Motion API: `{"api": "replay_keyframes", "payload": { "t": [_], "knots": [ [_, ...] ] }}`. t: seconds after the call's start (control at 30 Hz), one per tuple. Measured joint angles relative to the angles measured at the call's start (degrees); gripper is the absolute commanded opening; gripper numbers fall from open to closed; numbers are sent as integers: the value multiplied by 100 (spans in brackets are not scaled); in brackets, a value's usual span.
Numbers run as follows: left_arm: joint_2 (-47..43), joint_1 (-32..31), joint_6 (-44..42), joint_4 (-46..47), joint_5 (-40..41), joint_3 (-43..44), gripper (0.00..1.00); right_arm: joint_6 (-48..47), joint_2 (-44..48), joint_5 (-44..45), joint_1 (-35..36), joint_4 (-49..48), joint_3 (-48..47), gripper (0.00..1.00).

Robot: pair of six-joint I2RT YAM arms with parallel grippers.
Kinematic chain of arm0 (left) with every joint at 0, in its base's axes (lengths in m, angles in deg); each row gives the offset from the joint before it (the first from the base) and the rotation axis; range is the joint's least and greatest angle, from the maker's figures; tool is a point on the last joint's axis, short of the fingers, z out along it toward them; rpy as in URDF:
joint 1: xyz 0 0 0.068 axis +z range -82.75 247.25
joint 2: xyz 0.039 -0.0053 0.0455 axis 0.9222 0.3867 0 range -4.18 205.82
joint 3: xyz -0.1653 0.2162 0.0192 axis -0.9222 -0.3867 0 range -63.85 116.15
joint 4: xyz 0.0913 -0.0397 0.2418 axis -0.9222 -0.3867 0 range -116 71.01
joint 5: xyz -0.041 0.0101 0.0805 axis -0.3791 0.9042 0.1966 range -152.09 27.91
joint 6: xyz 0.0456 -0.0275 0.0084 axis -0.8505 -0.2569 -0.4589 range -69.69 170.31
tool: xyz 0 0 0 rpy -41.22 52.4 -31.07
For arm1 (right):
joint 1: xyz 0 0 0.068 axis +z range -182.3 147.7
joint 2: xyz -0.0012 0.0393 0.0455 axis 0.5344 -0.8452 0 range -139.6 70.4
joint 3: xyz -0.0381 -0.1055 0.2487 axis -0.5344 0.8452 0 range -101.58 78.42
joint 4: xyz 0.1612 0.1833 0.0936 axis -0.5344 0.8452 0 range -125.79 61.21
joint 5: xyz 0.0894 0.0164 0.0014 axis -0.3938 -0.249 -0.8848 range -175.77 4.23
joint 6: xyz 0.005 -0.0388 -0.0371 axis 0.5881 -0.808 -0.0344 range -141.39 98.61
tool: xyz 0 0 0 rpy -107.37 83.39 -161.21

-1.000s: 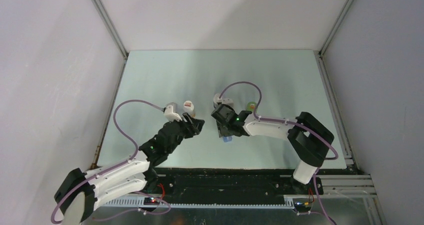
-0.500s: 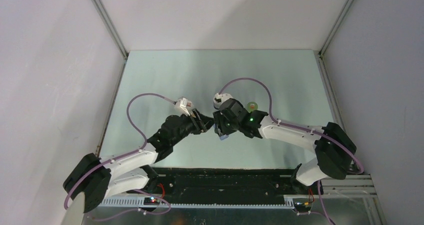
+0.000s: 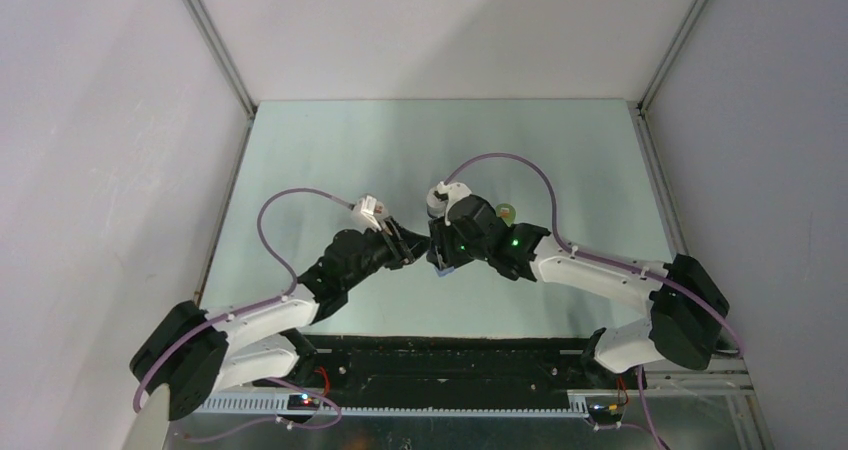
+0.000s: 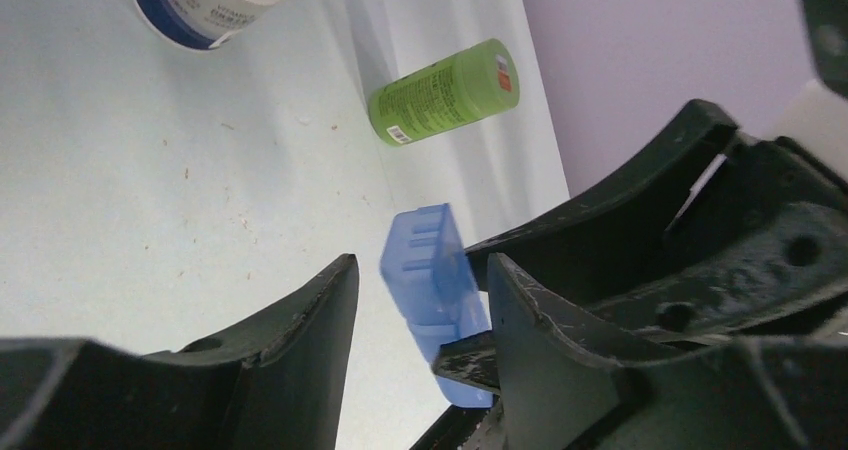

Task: Sort the pills into containers
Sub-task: Open the pill container at the center of the board.

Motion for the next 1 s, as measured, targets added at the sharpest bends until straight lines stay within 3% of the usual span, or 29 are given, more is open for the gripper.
{"api": "replay_keyframes", "payload": {
  "t": [0.37,0.53,0.6,0.8,1.0],
  "knots": [
    [549,33,575,549,-254,0,32,61,173,-20,-42,-120,131,26],
    [557,39,702,629,-258,0,6,59,173,-118,-92,-140,136,26],
    [557,42,726,636,-271,0,1,61,173,-240,-142,-162,151,26],
    [555,46,713,625,-267,0,0,136,179,-850,-417,-315,243,28],
    [474,59,640,520,-273,-2,0,400,260,-1628,-824,-706,522,48]
  ]
}}
